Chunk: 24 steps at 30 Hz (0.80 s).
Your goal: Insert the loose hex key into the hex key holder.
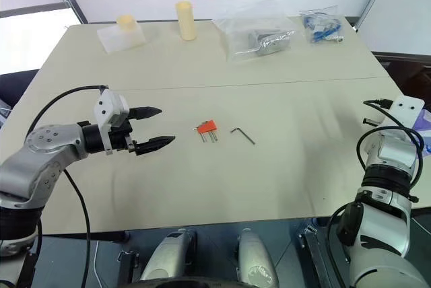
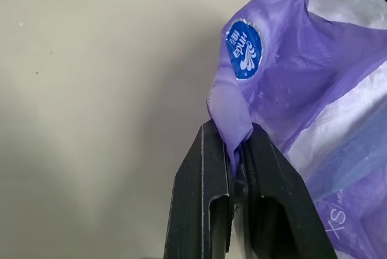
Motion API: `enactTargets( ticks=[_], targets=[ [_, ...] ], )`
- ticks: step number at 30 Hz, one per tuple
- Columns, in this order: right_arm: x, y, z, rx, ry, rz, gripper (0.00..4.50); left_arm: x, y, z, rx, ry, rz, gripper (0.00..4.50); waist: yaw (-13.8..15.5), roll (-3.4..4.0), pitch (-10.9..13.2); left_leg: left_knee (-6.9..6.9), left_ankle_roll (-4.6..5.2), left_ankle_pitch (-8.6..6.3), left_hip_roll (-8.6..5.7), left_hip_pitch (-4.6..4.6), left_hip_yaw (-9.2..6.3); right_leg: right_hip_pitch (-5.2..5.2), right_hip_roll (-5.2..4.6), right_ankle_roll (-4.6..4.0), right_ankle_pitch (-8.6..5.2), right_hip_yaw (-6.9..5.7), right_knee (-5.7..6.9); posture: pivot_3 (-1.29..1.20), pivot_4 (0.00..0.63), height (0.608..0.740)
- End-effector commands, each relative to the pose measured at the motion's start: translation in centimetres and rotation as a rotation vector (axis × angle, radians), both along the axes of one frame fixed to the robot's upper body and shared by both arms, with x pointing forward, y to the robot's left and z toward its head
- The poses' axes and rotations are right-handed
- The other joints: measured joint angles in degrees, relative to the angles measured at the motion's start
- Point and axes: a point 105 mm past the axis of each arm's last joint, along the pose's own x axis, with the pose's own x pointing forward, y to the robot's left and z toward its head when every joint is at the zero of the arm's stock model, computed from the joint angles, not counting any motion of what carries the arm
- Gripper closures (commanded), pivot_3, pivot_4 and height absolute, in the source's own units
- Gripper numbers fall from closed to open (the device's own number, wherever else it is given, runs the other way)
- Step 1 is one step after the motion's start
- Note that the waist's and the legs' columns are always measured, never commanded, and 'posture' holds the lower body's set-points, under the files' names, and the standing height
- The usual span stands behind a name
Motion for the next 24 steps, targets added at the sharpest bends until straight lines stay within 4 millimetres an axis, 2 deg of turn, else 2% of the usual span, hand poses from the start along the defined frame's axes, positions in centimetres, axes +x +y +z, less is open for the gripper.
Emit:
enactTargets(
  ticks=[1, 6, 7, 11, 16, 18, 20, 24],
  targets=[
    [0.2, 0.3, 1.5, -0.031, -0.051, 0.016, 3.04, -0.1, -0.2, 1.0, 0.005, -0.054, -0.014, 0.0, 0.01, 0.0, 0.0, -0.01, 0.0, 0.0, 0.0, 0.0, 0.0, 0.0, 0.0, 0.0, 0.0, 0.0, 0.0, 0.0, 0.15, 0.74],
    [0.2, 0.9, 2.3, -0.091, -0.056, 0.058, 0.31, -0.1, -0.3, 1.0, 0.005, -0.054, -0.017, 0.0, 0.12, 0.0, 0.0, -0.01, 0.0, 0.0, 0.0, 0.0, 0.0, -0.01, -0.01, 0.0, 0.0, 0.0, 0.0, 0.0, 0.15, 0.74],
    [0.2, 1.1, 2.9, -0.13, -0.061, 0.074, 0.05, -0.1, -0.2, 1.0, 0.006, -0.055, -0.017, 0.0, 0.12, 0.0, 0.0, -0.01, 0.0, 0.0, 0.0, 0.0, 0.0, 0.0, -0.01, 0.0, 0.0, 0.0, 0.0, 0.0, 0.15, 0.74],
    [1.1, 3.3, 5.6, -0.262, -0.115, 0.196, 0.05, -0.1, -0.2, 1.1, 0.006, -0.057, -0.017, 0.0, 0.05, 0.0, 0.0, -0.02, 0.0, 0.0, 0.0, -0.01, 0.0, -0.02, 0.0, 0.0, 0.0, 0.01, 0.0, 0.0, 0.15, 0.74],
    [2.5, 7.5, 8.5, -0.373, -0.177, 0.397, 0.05, 0.0, 0.0, 1.1, 0.009, -0.056, -0.014, 0.0, -0.22, 0.01, 0.0, -0.06, 0.0, 0.0, 0.03, 0.0, -0.01, -0.06, 0.03, 0.0, 0.0, 0.02, 0.01, 0.0, 0.15, 0.74],
    [3.7, 12.1, 10.1, -0.461, -0.221, 0.653, 0.05, 0.0, -0.1, 1.2, 0.006, -0.057, -0.012, 0.0, -0.25, 0.02, 0.01, -0.06, 0.0, 0.0, 0.03, -0.01, -0.01, -0.06, 0.03, 0.0, 0.0, 0.02, 0.0, 0.0, 0.15, 0.74],
    [4.0, 15.9, 10.3, -0.43, -0.248, 0.846, 0.05, 0.1, 0.0, 1.2, 0.002, -0.056, -0.011, 0.0, -0.56, 0.02, 0.01, -0.07, 0.0, 0.0, 0.03, -0.01, 0.01, -0.09, 0.02, 0.0, 0.0, 0.03, 0.0, 0.0, 0.15, 0.74],
    [3.5, 20.7, 9.7, -0.367, -0.227, 1.142, 0.05, 0.2, -0.1, 1.3, -0.018, -0.047, -0.009, 0.0, -0.77, 0.02, 0.01, -0.09, 0.0, 0.0, 0.05, -0.02, -0.16, -0.06, 0.03, 0.0, 0.0, 0.0, -0.01, 0.0, 0.15, 0.74]
  ],
)
